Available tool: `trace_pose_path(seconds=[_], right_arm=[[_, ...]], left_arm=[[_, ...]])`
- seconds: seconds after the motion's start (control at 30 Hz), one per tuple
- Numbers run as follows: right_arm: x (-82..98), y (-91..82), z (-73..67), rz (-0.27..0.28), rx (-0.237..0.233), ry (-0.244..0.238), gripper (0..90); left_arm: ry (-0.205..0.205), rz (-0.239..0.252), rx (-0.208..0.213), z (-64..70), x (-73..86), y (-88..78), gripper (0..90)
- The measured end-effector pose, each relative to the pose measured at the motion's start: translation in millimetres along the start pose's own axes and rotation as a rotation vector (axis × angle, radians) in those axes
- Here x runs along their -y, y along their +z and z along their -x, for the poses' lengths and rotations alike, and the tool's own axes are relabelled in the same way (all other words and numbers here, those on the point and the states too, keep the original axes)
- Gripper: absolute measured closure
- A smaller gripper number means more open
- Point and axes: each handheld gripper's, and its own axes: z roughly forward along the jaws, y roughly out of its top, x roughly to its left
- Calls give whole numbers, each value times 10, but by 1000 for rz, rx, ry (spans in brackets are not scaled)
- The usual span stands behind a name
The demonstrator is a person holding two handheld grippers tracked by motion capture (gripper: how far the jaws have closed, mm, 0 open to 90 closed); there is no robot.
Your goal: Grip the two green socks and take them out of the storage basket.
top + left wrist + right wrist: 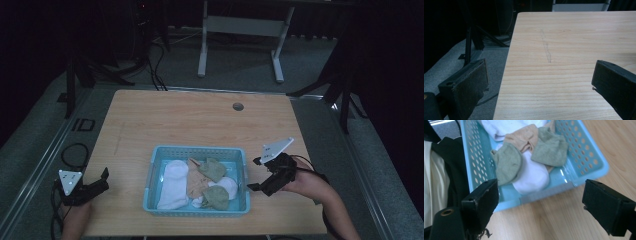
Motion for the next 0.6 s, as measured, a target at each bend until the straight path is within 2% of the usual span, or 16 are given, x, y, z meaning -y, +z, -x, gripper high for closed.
trace_pose_path(seconds=[0.47, 0.6], right_arm=[[-243, 334, -89, -38, -78, -76, 141], [-289, 414, -107, -50, -87, -104, 141]], left_arm=[[-2, 2, 4, 1, 0, 2, 3], [-1, 3, 3, 5, 1, 0, 4]])
